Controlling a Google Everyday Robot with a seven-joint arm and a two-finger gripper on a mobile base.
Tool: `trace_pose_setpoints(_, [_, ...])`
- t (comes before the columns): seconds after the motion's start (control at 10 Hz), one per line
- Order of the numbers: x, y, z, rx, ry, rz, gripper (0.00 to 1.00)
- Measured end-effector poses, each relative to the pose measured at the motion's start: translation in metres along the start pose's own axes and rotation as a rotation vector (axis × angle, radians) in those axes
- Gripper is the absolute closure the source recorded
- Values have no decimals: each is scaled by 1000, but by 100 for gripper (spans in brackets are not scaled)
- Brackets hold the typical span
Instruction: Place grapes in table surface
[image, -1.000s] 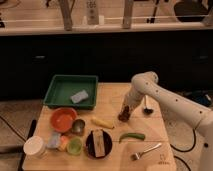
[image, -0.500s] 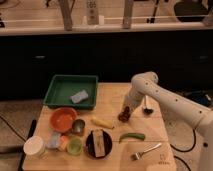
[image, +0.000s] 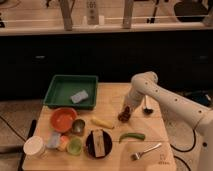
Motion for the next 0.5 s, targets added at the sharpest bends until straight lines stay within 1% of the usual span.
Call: trace_pose_setpoints(0.5, [-1,1,0,-13,-2,-3,83])
